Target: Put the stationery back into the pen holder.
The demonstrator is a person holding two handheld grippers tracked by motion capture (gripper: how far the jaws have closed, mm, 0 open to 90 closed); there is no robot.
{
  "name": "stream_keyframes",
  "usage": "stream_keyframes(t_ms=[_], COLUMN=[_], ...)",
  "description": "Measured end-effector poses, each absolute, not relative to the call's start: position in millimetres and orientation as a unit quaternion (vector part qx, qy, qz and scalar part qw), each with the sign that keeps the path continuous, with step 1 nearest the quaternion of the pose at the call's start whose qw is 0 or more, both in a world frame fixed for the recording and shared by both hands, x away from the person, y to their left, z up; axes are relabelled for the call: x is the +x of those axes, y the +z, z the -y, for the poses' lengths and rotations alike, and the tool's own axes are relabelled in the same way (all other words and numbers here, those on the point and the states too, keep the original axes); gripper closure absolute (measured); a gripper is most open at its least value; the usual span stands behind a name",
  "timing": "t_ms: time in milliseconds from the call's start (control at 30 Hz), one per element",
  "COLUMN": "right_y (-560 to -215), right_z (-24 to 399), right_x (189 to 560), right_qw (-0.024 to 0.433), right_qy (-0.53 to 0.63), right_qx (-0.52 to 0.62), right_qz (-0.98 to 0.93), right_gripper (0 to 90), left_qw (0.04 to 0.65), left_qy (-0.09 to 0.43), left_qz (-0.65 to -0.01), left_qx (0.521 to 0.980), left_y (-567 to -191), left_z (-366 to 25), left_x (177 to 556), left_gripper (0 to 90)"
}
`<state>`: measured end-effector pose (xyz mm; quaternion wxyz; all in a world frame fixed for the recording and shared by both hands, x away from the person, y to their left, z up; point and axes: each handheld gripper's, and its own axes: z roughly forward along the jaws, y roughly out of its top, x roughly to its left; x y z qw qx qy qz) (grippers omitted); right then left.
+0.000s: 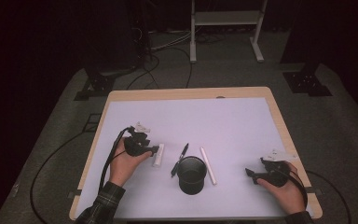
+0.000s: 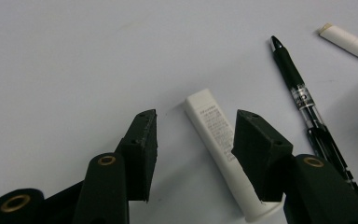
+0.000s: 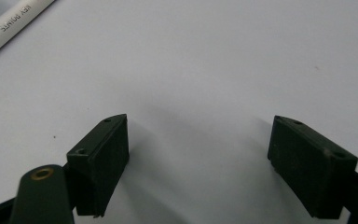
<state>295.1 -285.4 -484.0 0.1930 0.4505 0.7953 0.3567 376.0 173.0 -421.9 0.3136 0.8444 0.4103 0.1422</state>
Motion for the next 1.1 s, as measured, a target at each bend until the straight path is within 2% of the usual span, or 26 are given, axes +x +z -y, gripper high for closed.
stream_keyframes(t_ms=[533, 1100], right_y=[-484.1, -484.1], right_z=[285.4, 285.2], right_x=[295.1, 295.0], right_qw=[0.193, 0.193], right_qy=[0.357, 0.357], right_qx=[0.450, 0.451], right_qz=[-0.795, -0.795], right_gripper=[19.4, 19.4], left_qw=[0.291, 0.274], left_qy=[0.121, 0.104], left_qz=[-0.421, -0.429], left_qx=[0.850, 0.854], left_y=[-433.4, -447.3], left_z=[-153.8, -143.6], left_x=[393.9, 400.8], left_gripper=[49.4, 54.3])
